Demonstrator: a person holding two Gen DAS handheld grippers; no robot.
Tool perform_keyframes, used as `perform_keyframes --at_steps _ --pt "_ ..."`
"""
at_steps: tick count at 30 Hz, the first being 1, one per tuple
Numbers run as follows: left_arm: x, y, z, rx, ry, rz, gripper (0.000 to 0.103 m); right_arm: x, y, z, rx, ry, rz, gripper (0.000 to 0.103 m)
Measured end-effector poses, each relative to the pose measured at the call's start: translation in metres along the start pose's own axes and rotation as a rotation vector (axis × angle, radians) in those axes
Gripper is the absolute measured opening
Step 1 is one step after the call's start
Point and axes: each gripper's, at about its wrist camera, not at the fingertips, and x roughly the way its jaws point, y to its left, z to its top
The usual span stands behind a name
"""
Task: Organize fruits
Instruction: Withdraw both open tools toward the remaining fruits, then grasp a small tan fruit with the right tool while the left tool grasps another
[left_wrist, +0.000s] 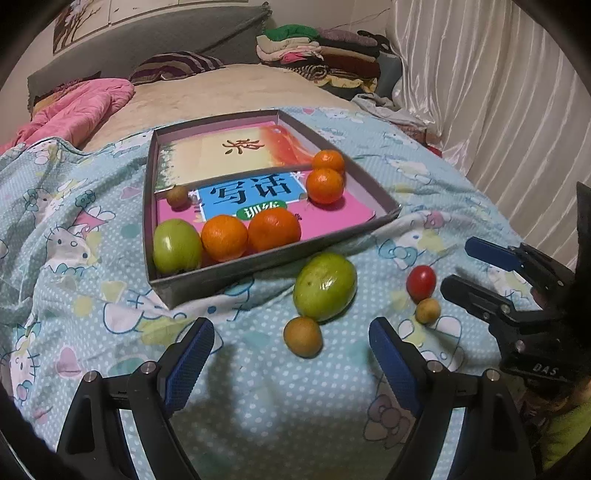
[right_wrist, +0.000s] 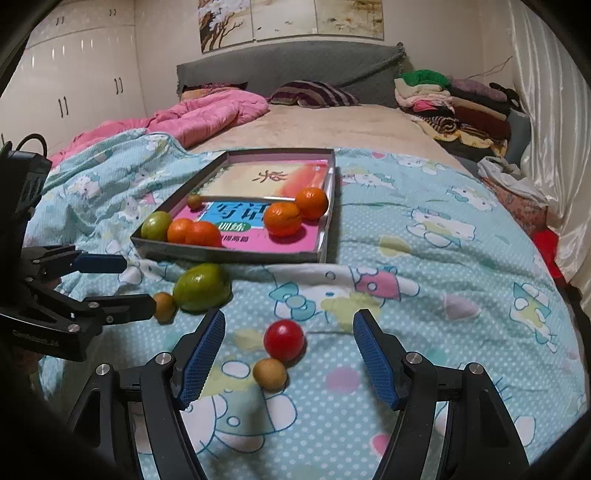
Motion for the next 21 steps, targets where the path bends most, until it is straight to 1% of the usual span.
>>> perform_keyframes --at_steps 7,9,10,11,12,14,18,19,21 --pt "0.006 0.001 -0.002 -0.004 0.016 -0.001 0.085 0.009 0.002 -0.014 0.024 0.071 0.015 0.072" --pt "0.007 0.002 -0.003 -0.004 0.02 -0.001 0.085 0.012 0.002 -0.017 0.028 0.09 0.021 0.063" --pt "0.008 0.002 -0.003 -0.005 0.021 -0.001 0.085 0.015 0.002 -0.018 0.029 0.105 0.025 0.056" --pt "0.009 0.003 -0.003 -0.006 0.026 -0.006 0.085 0.016 0.002 -0.019 0.029 0.114 0.027 0.051" --pt "0.01 0.003 -0.003 -0.005 0.03 -0.009 0.085 0.019 0.002 -0.02 0.031 0.126 0.031 0.05" --pt "0.012 0.004 -0.004 -0.004 0.037 -0.016 0.083 0.023 0.003 -0.023 0.032 0.146 0.036 0.041" --pt "0.014 0.004 -0.005 0.0 0.041 -0.026 0.074 0.029 0.004 -0.025 0.028 0.167 0.053 0.034" --pt "0.015 0.004 -0.005 0.001 0.041 -0.027 0.073 0.031 0.004 -0.026 0.027 0.176 0.055 0.03" --pt "0.016 0.003 -0.005 0.002 0.044 -0.03 0.071 0.036 0.004 -0.026 0.026 0.189 0.059 0.027"
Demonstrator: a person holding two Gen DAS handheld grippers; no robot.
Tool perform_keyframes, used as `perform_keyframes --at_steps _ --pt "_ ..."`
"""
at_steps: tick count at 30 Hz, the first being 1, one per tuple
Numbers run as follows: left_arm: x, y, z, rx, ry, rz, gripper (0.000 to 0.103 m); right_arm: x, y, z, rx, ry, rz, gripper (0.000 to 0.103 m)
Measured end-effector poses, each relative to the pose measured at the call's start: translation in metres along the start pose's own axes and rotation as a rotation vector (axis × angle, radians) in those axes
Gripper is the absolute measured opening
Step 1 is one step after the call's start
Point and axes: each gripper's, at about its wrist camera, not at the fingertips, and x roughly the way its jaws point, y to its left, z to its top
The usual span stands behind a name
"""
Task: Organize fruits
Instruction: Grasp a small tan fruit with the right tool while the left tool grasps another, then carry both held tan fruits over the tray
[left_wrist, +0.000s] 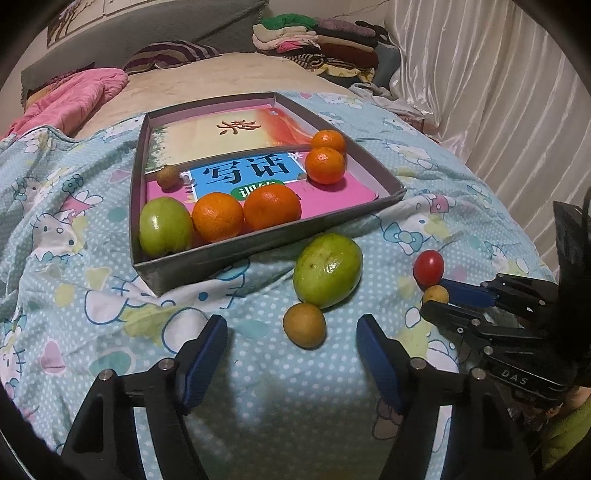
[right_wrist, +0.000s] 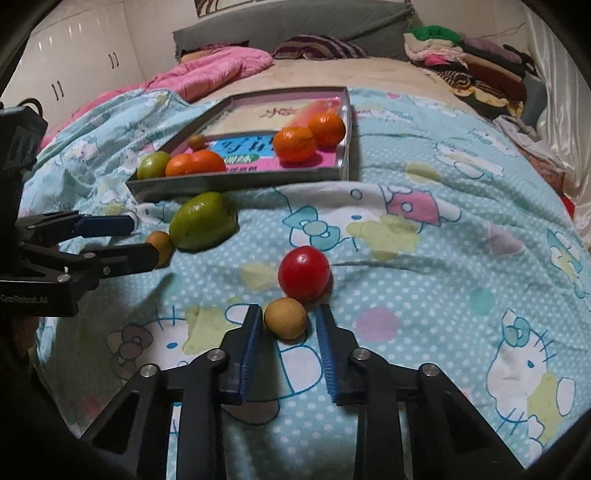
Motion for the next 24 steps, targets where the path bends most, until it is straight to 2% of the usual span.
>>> perform_keyframes --at_steps 1,8,13,15,20,24 --pt "0.001 0.0 0.0 0.0 0.002 -0.005 0.067 0.001 0.0 0.0 -0.001 0.002 0.006 0.024" --pt "0.009 0.002 0.0 -0.011 0.005 -0.042 0.049 -0.001 0.005 0.001 -0.019 -0.006 0.041 0.024" --pt "0.015 0.008 0.0 -0.051 0.005 -0.081 0.03 -0.006 0.011 0.003 -0.046 -0.031 0.063 0.024" --pt "0.015 0.008 0.0 -0.056 0.005 -0.096 0.026 -0.008 0.013 0.004 -0.051 -0.037 0.063 0.024" --pt "0.009 0.009 0.002 -0.058 0.011 -0.107 0.026 -0.013 0.014 0.006 -0.055 -0.064 0.071 0.024" --pt "-0.009 0.015 0.007 -0.063 -0.025 -0.11 0.026 -0.017 0.013 0.007 -0.052 -0.086 0.082 0.024"
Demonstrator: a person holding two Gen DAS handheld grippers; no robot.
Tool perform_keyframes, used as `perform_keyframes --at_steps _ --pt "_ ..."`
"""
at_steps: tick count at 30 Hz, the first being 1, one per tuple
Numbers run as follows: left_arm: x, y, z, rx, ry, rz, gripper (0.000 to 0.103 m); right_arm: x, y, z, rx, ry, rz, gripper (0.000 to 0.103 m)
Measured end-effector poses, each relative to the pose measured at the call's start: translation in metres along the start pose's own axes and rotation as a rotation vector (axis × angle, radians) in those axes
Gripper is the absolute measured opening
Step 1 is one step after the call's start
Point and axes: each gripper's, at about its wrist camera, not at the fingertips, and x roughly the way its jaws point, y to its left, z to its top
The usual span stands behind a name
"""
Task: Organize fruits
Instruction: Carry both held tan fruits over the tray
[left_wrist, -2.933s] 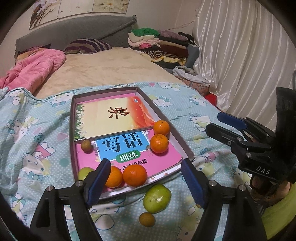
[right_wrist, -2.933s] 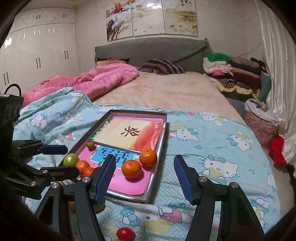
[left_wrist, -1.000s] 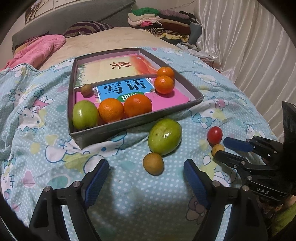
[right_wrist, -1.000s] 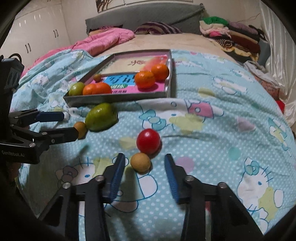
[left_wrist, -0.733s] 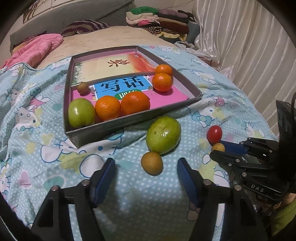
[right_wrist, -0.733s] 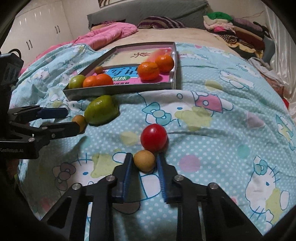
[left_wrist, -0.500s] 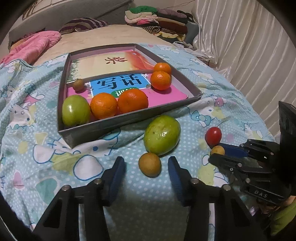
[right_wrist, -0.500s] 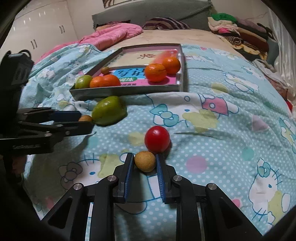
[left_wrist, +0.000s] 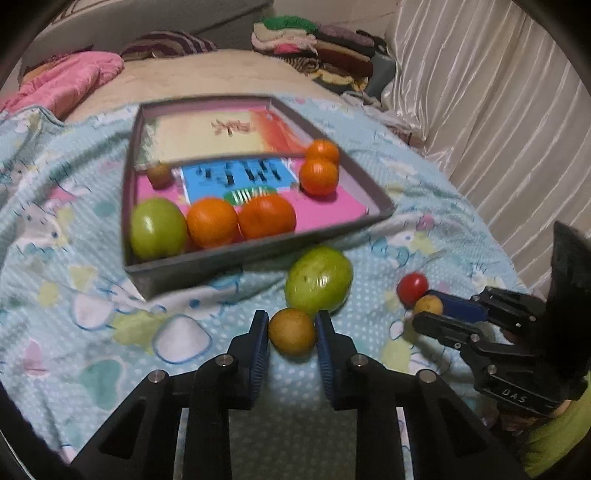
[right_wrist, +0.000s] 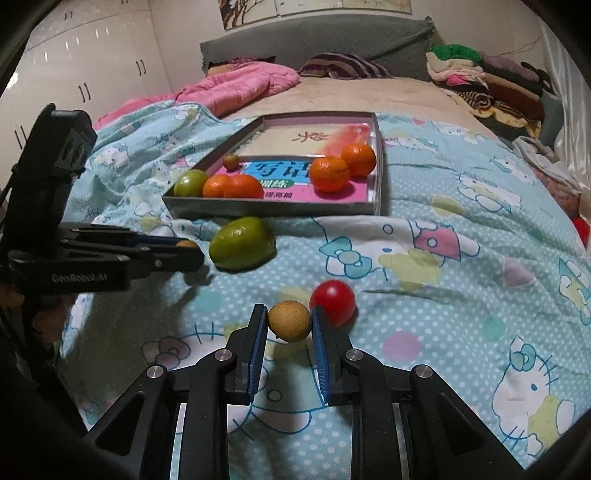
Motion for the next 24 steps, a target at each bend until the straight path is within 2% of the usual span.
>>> perform_keyframes --at_steps 10,15,24 --pt "-0.034 0.023 0.021 -0.044 -0.087 0.039 0.026 -0.008 -0.002 0.013 0.0 -0.046 0.005 0.024" --pt "-0.035 0.033 0.032 -0.056 -0.091 0.07 0.026 -0.011 -0.006 0.024 0.0 -0.062 0.006 0.024" --pt "-0.029 0.033 0.055 -0.049 -0.098 0.078 0.026 -0.011 -0.017 0.046 0.004 -0.09 -0.017 0.024"
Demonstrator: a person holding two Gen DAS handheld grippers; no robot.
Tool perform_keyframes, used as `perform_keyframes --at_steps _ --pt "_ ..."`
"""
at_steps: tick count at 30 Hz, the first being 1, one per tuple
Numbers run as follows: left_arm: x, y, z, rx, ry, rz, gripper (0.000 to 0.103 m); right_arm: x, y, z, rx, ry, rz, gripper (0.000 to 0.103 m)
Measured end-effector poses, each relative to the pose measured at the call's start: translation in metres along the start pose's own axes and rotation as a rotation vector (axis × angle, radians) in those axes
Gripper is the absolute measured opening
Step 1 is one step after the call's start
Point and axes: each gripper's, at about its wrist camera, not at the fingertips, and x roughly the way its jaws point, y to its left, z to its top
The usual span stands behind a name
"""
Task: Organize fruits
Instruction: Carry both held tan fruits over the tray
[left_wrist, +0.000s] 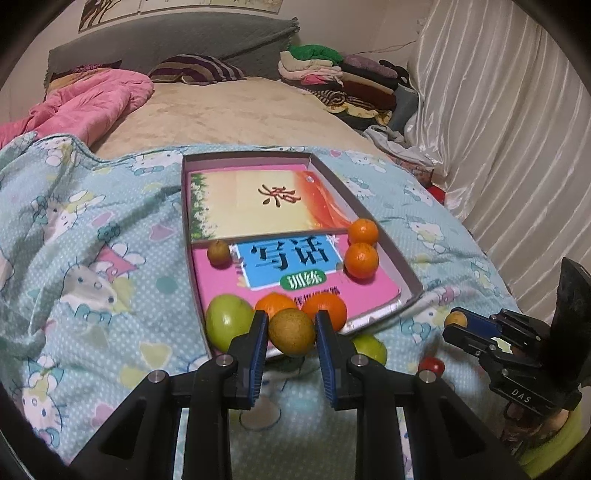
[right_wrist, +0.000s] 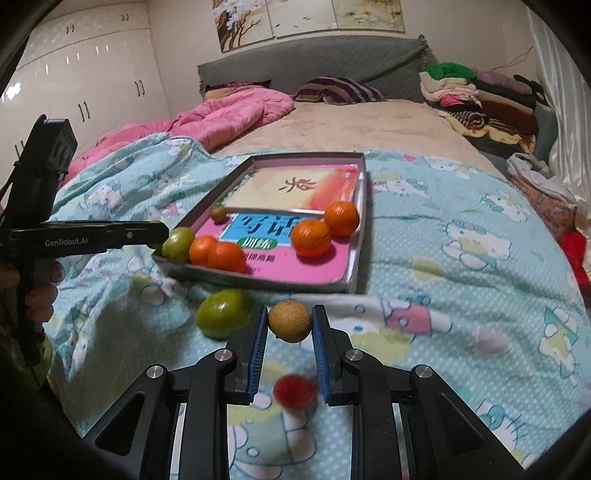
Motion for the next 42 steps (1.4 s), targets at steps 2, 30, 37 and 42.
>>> perform_keyframes --at_steps 2,30,37,42 --pt "0.003 0.001 0.005 -0.004 -0.002 0.0 0.026 0.0 -0.002 0.006 -0.001 -0.009 -0.004 0.024" --pt "0.059 0.025 0.039 -0.009 0.025 0.049 0.026 0.036 -0.013 0.082 -0.032 -0.051 -0.026 0.024" --pt "0.067 0.02 0.036 0.015 0.02 0.056 0.026 0.05 -0.011 0.07 -0.037 -0.005 -0.032 0.024" --pt "0.073 0.019 0.034 0.024 0.037 0.064 0.026 0.058 -0.01 0.061 -0.047 0.021 -0.039 0.024"
